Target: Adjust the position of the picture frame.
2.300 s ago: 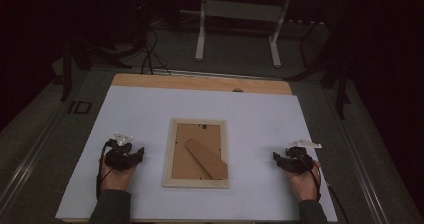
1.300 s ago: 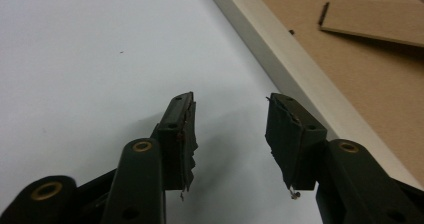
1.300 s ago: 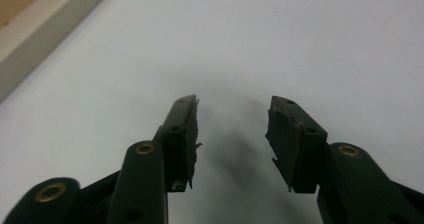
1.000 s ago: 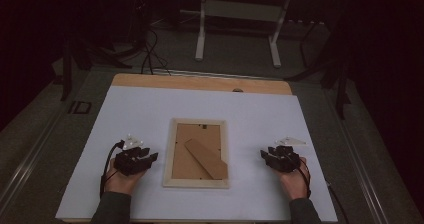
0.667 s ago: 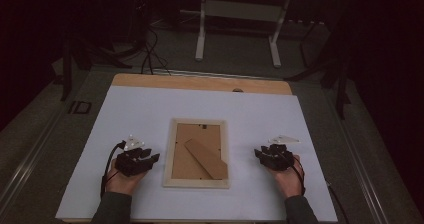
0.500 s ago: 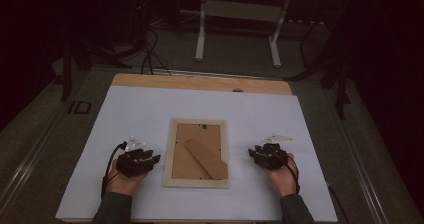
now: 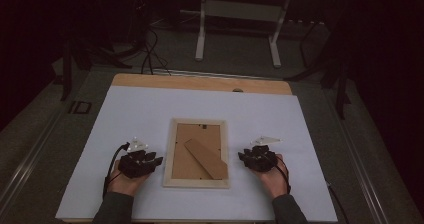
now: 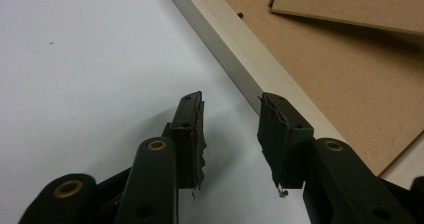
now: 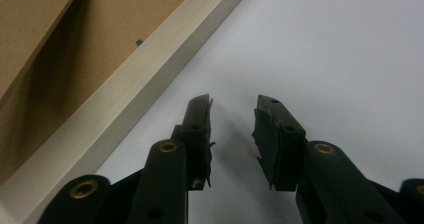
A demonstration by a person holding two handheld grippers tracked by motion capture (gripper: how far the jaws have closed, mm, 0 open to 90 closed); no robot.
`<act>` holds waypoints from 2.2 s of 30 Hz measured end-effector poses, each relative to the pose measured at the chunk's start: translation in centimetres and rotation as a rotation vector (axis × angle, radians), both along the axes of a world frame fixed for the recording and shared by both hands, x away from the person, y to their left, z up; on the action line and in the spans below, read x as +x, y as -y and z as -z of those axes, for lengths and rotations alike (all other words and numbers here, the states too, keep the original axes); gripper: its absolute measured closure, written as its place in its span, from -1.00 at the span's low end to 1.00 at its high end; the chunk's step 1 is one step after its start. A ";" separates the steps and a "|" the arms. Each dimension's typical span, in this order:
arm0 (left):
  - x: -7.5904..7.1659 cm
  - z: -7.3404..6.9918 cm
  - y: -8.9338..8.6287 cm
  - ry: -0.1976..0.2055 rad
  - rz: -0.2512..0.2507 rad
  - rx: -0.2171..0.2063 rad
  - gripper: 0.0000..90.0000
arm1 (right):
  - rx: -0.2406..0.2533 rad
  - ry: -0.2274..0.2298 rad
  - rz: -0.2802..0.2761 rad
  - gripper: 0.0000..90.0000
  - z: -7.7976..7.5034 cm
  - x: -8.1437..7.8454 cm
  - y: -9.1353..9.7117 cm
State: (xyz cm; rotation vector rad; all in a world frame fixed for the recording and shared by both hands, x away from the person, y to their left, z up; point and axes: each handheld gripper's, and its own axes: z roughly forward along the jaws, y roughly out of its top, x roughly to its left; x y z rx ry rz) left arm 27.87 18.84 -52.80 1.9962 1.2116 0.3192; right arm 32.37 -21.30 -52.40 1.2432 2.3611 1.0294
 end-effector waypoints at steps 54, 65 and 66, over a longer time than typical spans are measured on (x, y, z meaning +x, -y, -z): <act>3.7 0.7 2.5 -0.071 -0.038 0.001 1.00 | 0.000 -0.052 -0.196 1.00 0.7 -2.3 -2.6; 5.2 0.6 3.2 -0.060 -0.061 0.028 1.00 | -0.009 -0.045 -0.197 1.00 0.6 -2.4 -2.6; 5.2 0.6 3.2 -0.060 -0.061 0.028 1.00 | -0.009 -0.045 -0.197 1.00 0.6 -2.4 -2.6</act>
